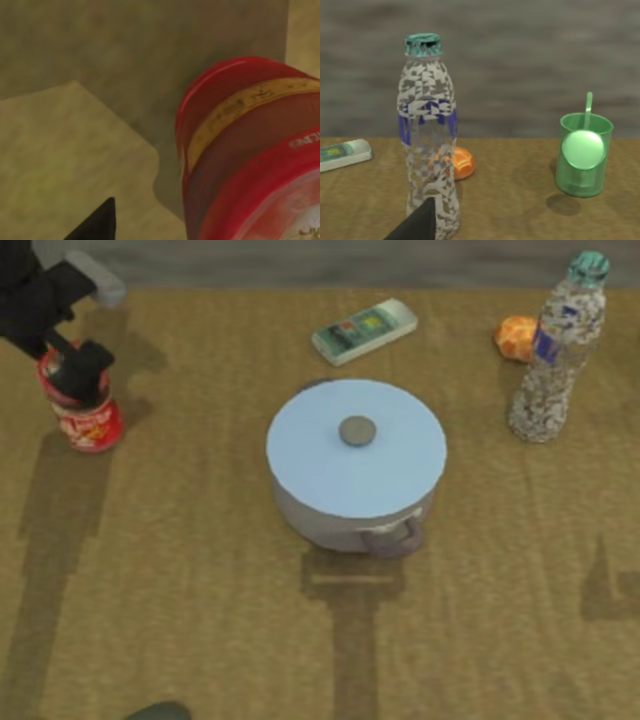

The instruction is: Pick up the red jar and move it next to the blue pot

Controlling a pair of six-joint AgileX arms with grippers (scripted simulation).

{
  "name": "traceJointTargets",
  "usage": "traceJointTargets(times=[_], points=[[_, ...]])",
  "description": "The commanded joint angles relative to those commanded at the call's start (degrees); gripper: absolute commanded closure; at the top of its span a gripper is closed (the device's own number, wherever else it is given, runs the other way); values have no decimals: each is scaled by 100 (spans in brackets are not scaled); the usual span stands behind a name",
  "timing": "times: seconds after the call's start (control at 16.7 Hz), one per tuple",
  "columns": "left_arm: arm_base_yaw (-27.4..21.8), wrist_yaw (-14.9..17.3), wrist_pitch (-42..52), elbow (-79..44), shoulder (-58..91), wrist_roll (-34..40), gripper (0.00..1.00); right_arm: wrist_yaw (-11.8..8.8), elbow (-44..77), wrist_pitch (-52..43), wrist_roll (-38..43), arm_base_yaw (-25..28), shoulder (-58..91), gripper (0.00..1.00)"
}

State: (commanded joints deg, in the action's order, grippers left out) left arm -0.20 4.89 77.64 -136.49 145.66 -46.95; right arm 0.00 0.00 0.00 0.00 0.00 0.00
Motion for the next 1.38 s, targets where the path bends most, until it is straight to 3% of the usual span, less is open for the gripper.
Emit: traceJointTargets(times=[0.42, 1.2, 1.38], points=[[-6, -1, -557, 576, -19, 6, 0, 0, 0, 0, 0, 0, 0, 0], [-6, -1, -557, 576, -19, 6, 98, 0, 0, 0, 0, 0, 0, 0], [-6, -1, -557, 576, -19, 6, 100, 0, 0, 0, 0, 0, 0, 0]])
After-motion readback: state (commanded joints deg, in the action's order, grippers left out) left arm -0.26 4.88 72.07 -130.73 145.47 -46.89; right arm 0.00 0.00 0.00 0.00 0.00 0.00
